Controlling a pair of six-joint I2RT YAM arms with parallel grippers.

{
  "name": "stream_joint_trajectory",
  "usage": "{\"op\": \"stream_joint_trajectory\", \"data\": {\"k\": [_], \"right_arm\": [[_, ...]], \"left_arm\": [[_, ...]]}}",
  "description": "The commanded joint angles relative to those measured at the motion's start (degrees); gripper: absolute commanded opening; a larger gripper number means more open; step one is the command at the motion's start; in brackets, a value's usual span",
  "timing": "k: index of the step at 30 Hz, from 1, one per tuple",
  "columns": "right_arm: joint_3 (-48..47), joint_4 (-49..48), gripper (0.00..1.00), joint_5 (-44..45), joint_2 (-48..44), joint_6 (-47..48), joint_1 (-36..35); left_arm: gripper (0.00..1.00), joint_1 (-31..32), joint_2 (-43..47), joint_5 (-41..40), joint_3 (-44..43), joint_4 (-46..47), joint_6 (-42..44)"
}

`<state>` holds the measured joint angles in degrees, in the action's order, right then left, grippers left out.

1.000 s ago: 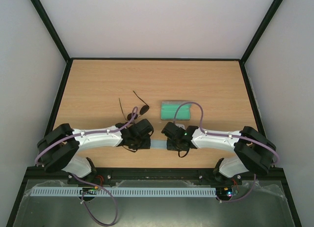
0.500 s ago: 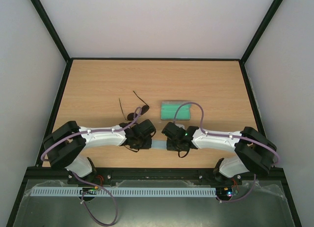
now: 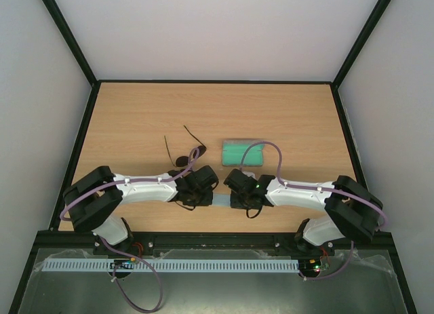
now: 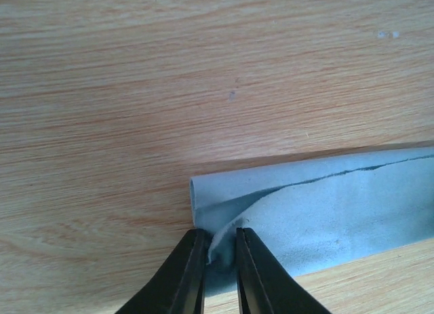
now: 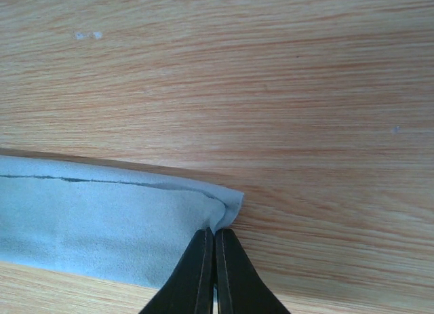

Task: Organize the sunglasses
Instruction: Pick up the glasses cleaning cloth from the center of the board.

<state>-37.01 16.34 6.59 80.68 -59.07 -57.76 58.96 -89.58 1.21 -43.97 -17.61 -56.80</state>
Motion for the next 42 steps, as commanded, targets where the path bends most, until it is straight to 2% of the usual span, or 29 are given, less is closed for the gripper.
{"op": "stream_joint_trajectory", "data": {"k": [1, 5, 9, 31, 42], "right_arm": [[1.3, 1.2, 0.01, -0.2, -0.7, 0.2, 0.2], [1.5, 1.0, 0.01, -0.2, -0.8, 0.2, 0.2], [1.5, 1.1, 0.01, -0.2, -1.0, 0.3, 0.2], [-5.8, 8.6, 0.01, 3.7, -3.5, 2.4, 0.3], [-11.6, 13.7, 0.02, 4.6, -3.7, 7.2, 5.2]], "left_arm": [[0.16, 0.5, -1.6, -0.6, 0.0, -1.2, 0.4], [0.11, 0.5, -1.7, -0.6, 0.0, -1.3, 0.4], [0.02, 0.5, -1.2, -0.9, 0.2, -1.4, 0.2], [0.02, -0.7, 1.4, -1.1, -8.5, -5.7, 2.9], [0.02, -3.9, -0.8, 0.1, -14.4, -7.3, 6.5]]}}
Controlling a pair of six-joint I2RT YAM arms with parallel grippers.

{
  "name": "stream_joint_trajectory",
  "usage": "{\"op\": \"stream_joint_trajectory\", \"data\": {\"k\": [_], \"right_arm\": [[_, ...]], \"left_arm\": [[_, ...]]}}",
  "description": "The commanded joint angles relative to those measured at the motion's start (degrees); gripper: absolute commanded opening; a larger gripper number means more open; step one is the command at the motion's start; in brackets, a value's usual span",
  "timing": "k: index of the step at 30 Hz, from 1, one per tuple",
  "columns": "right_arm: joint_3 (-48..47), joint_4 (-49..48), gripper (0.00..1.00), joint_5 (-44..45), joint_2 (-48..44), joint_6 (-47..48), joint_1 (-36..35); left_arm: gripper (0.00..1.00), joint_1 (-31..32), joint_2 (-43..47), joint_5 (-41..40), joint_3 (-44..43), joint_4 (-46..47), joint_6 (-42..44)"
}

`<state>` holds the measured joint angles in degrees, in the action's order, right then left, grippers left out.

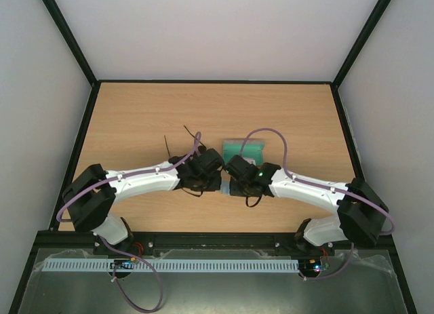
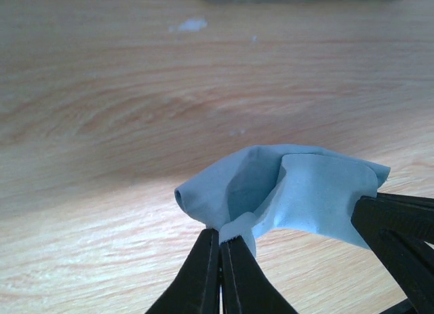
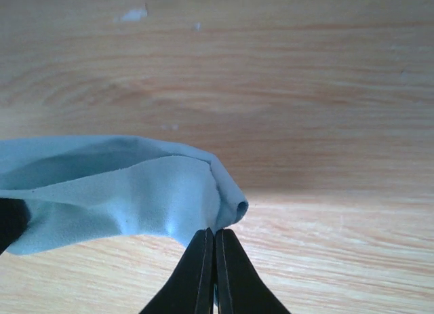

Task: Organize the sunglasses
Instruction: Pick up the glasses cleaning cloth from the center of the board, then place the glasses cleaning cloth in the sunglasses case.

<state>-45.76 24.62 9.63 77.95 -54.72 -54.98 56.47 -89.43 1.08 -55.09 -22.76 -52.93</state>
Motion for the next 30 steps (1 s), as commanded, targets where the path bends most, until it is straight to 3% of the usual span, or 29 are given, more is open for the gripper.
{"op": "stream_joint_trajectory", "data": {"k": [1, 19, 30], "right_arm": [[-3.4, 5.8, 0.01, 1.5, -0.8, 3.7, 3.6], [-16.2, 8.5, 0.01, -3.2, 7.8, 17.9, 21.9], [-18.6, 6.9, 0.01, -5.1, 13.1, 21.2, 26.1]], "left_arm": [[0.02, -1.8, -1.6, 0.3, -4.4, -2.5, 3.2], [0.02, -8.5, -18.2, 2.8, -24.4, -5.2, 10.0], [0.02, -10.6, -25.5, 3.3, -30.1, -4.9, 11.1]]}}
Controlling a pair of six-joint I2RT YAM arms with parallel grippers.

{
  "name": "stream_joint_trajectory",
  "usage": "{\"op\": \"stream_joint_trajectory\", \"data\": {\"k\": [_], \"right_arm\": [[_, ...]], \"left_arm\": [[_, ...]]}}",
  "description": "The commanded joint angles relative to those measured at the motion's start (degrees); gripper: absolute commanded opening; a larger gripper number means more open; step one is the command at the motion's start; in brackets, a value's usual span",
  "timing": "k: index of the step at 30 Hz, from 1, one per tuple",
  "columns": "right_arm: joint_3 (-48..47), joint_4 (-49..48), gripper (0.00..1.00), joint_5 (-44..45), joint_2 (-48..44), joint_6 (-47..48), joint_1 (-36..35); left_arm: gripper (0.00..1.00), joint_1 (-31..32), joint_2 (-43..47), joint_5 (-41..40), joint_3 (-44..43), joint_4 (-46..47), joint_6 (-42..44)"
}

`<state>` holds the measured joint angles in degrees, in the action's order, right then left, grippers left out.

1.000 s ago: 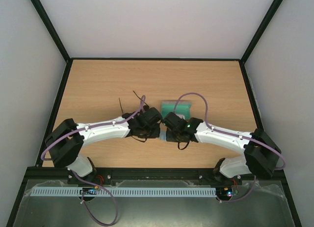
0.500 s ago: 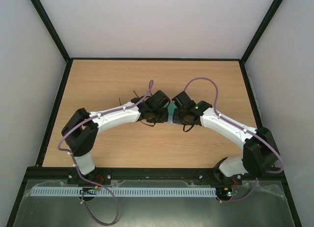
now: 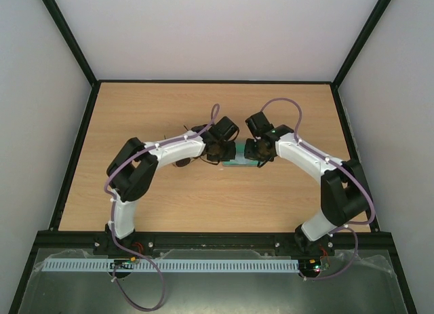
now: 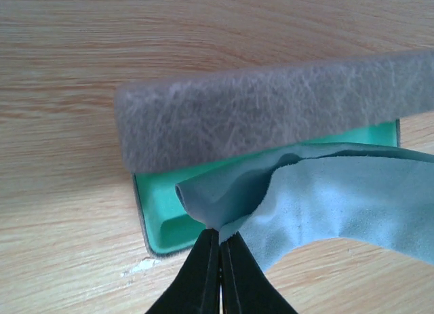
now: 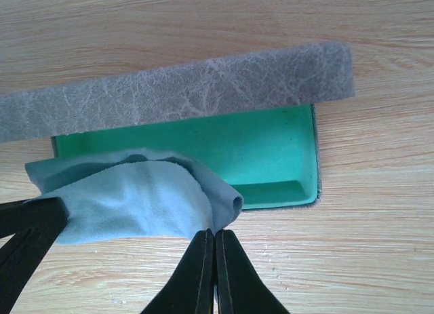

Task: Organize the sunglasses
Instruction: Place the glasses cleaning cloth in the sunglasses case.

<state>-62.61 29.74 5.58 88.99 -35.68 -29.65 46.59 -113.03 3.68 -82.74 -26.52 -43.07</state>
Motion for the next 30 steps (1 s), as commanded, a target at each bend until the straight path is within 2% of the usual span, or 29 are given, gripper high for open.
{"op": "stream_joint_trajectory", "data": {"k": [1, 30], "right_arm": [[-1.9, 1.6, 0.01, -1.1, 2.4, 2.2, 0.9], [-0.5, -3.1, 0.01, -0.6, 9.5, 3.3, 4.4]], "left_arm": [[0.02, -0.8, -2.3, 0.7, -2.8, -1.2, 1.4], [0.02, -2.7, -8.5, 1.6, -5.7, 0.9, 2.3]]}}
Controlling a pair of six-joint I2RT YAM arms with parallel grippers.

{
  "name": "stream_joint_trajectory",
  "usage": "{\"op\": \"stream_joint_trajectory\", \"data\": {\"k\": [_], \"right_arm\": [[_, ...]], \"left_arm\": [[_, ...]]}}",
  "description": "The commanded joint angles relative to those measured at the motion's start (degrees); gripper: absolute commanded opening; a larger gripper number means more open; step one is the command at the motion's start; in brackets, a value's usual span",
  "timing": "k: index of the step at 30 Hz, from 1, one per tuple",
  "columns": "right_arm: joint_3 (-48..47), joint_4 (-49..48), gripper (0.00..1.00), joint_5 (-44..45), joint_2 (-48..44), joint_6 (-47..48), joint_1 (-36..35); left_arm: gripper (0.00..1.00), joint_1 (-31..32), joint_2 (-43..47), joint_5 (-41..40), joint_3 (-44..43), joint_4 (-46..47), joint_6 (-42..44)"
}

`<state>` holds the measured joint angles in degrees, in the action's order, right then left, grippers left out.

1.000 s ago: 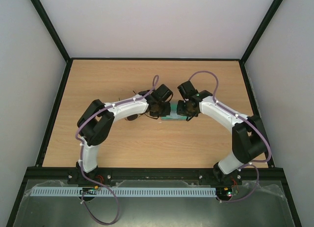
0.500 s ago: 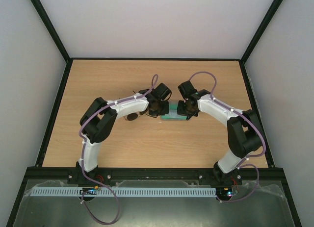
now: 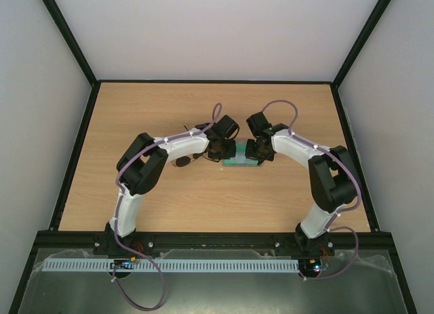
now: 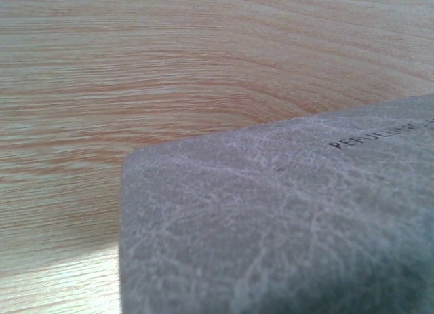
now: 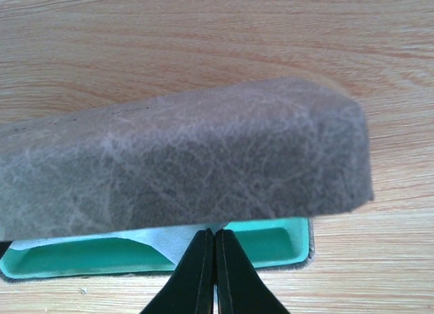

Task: Organize the sunglasses
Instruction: Place the glasses cleaning cloth in the sunglasses case.

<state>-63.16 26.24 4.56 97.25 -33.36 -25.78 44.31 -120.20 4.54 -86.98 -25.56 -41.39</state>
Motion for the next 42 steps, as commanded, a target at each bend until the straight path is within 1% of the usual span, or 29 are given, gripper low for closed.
{"op": "stream_joint_trajectory", "data": {"k": [1, 30, 42], "right_arm": [[0.1, 0.2, 0.01, 0.4, 1.5, 1.0, 0.7], [2.3, -1.4, 0.01, 1.0, 3.0, 1.7, 2.1], [2.7, -2.0, 0.01, 1.3, 3.7, 1.4, 2.2]], "left_arm": [[0.02, -0.4, -1.3, 0.8, -1.5, 0.0, 0.6], [0.02, -0.4, -2.5, 0.7, -2.0, -0.8, 0.5], [0.02, -0.4, -1.6, -0.1, -0.6, -1.5, 0.5]]}}
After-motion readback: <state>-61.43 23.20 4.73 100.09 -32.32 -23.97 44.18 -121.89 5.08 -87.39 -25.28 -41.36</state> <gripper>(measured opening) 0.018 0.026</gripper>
